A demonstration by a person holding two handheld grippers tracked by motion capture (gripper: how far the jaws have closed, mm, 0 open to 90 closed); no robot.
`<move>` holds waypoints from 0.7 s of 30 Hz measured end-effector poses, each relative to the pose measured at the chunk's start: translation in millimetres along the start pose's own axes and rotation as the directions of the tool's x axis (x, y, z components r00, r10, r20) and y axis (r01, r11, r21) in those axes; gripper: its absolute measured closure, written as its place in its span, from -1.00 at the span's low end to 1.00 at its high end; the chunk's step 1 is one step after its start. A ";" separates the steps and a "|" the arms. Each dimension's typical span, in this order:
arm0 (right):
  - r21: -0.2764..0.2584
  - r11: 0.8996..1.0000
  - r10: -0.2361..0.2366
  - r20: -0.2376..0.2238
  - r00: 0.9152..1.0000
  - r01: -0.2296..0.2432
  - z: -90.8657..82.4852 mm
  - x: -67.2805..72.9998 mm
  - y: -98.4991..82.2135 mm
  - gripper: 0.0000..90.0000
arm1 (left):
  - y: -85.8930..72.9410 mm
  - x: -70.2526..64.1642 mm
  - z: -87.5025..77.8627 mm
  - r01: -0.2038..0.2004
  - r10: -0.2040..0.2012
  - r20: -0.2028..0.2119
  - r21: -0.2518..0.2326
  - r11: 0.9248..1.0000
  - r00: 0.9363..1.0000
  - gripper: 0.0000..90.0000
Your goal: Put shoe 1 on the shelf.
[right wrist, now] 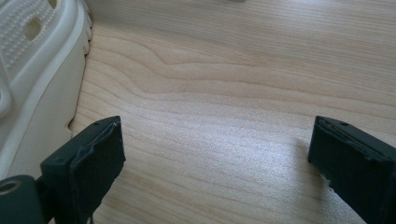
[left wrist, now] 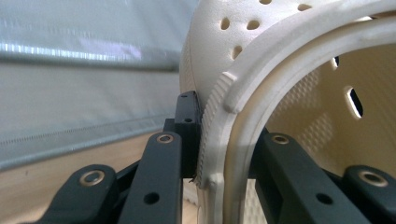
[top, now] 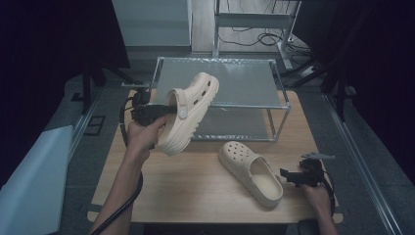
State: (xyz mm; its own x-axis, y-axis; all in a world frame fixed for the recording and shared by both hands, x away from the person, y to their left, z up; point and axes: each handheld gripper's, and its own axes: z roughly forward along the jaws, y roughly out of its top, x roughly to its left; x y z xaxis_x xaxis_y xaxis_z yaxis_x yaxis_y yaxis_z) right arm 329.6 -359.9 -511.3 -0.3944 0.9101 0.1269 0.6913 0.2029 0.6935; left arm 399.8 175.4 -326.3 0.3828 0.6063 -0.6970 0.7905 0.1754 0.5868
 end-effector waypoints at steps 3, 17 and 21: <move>-0.002 1.000 0.002 -0.001 1.000 -0.002 -0.2 -0.3 -0.1 -0.91 | 7.3 -0.4 4.1 0.014 -0.014 0.000 -0.018 1.000 1.000 0.68; -0.010 1.000 0.005 -0.002 1.000 -0.005 1.2 -0.3 -0.4 -0.91 | 33.6 8.1 25.3 0.072 -0.077 -0.046 -0.092 0.993 0.996 0.68; -0.006 1.000 0.008 -0.005 1.000 -0.008 1.2 -0.3 -0.1 -0.91 | 40.3 12.2 30.1 0.098 -0.105 -0.051 -0.118 0.988 0.993 0.68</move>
State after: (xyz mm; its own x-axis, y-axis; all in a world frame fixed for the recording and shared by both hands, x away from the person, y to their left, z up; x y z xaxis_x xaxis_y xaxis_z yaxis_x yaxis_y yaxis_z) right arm 330.3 -359.7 -512.3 -0.3921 0.9098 0.1362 0.6907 0.1934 0.6968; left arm 450.7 166.5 -323.5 0.2731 0.6234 -0.7327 0.7620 0.3247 0.5603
